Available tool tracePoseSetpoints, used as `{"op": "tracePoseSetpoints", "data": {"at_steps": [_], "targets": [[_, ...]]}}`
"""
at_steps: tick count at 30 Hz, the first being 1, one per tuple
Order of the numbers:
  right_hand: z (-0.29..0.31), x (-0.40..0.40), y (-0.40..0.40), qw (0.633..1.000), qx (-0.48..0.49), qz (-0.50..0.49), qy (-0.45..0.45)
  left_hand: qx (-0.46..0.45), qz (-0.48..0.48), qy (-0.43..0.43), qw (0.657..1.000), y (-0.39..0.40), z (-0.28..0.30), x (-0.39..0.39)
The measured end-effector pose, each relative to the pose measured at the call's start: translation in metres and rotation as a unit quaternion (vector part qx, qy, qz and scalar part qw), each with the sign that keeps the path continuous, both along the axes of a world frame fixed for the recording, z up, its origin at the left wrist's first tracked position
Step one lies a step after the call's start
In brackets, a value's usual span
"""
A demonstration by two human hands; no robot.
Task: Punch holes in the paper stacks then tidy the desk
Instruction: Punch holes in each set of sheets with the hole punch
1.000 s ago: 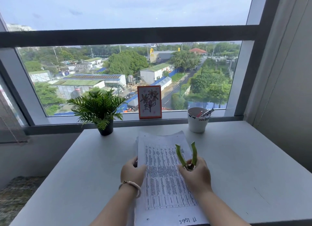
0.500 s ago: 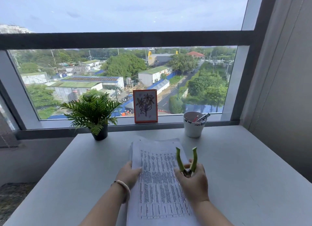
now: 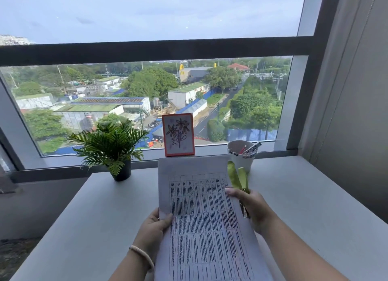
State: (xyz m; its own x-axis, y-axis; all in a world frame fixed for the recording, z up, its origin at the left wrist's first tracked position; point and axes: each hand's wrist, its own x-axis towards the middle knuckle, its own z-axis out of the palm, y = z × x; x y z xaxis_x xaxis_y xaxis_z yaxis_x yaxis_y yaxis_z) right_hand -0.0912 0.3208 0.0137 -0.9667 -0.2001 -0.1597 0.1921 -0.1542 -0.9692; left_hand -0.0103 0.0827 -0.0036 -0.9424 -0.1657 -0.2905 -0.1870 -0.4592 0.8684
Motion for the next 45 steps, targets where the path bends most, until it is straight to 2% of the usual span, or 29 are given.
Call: {"op": "tracePoseSetpoints", "data": {"at_steps": [3, 6, 7, 9, 12, 17, 22, 29, 32, 36, 45], "targets": [[0.003, -0.005, -0.005, 0.999, -0.024, -0.022, 0.001, 0.027, -0.071, -0.050, 0.996, -0.006, 0.009, -0.001], [0.001, -0.007, -0.006, 0.999, -0.015, -0.038, 0.024, 0.005, -0.168, -0.119, 0.979, -0.002, 0.008, -0.002], [-0.002, -0.008, -0.005, 0.999, -0.003, -0.035, 0.027, -0.028, -0.160, -0.127, 0.979, 0.001, 0.007, -0.003], [-0.009, -0.009, -0.003, 0.998, 0.034, -0.045, 0.032, -0.117, -0.075, -0.145, 0.979, 0.007, 0.001, -0.004], [-0.012, -0.014, 0.008, 0.993, 0.061, -0.091, 0.044, -0.141, -0.030, -0.149, 0.978, 0.010, -0.004, -0.005], [0.006, -0.024, 0.032, 0.989, -0.112, -0.095, -0.013, -0.141, -0.056, -0.149, 0.977, 0.009, -0.003, -0.003], [0.017, -0.031, 0.049, 0.960, -0.270, -0.061, -0.036, -0.119, -0.049, -0.142, 0.981, 0.009, -0.005, -0.002], [0.028, -0.036, 0.059, 0.939, -0.342, -0.028, -0.027, -0.077, -0.054, -0.121, 0.988, 0.010, -0.004, 0.004], [0.034, -0.038, 0.059, 0.928, -0.365, -0.042, -0.061, -0.052, -0.063, -0.104, 0.991, 0.010, -0.004, 0.006], [0.035, -0.044, 0.049, 0.933, -0.311, -0.138, -0.113, -0.072, -0.061, -0.074, 0.993, 0.012, -0.001, 0.007], [0.031, -0.063, 0.017, 0.871, -0.309, -0.365, -0.110, -0.062, -0.054, -0.054, 0.995, 0.016, 0.001, 0.014]]}}
